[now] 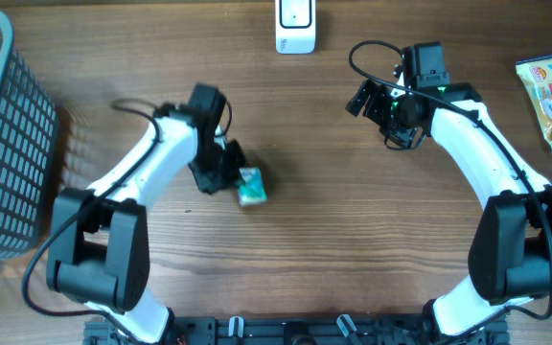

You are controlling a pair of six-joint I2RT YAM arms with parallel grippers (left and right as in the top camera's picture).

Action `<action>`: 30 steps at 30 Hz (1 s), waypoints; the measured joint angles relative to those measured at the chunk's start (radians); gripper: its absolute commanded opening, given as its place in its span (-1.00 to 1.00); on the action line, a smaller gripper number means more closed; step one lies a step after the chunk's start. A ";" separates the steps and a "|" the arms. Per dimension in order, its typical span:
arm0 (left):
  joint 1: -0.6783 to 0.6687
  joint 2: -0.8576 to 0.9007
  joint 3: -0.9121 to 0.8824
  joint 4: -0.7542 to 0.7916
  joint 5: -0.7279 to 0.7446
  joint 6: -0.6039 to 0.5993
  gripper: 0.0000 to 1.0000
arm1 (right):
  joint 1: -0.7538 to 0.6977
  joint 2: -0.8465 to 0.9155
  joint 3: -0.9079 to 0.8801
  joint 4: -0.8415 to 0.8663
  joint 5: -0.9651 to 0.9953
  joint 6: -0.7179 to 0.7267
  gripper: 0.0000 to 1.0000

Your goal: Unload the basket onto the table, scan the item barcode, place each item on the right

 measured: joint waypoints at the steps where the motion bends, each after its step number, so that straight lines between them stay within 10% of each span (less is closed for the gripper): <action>1: -0.003 -0.005 0.049 -0.040 -0.045 -0.008 -0.92 | 0.000 0.000 0.000 0.000 0.000 0.000 1.00; 19: -0.435 0.151 0.266 -0.200 -0.859 -0.259 -0.73 | 0.000 0.000 0.000 0.000 0.000 0.000 1.00; 22: -0.472 0.206 0.266 -0.170 -0.894 -0.275 -0.26 | 0.000 0.000 0.000 0.000 0.000 0.000 0.99; 25: -0.483 0.218 0.266 -0.124 -0.888 -0.278 0.99 | 0.000 0.000 0.000 0.000 0.000 0.000 0.99; 30: -0.484 0.218 0.266 -0.088 -0.842 -0.287 1.00 | 0.000 0.000 0.000 0.000 0.000 0.000 0.99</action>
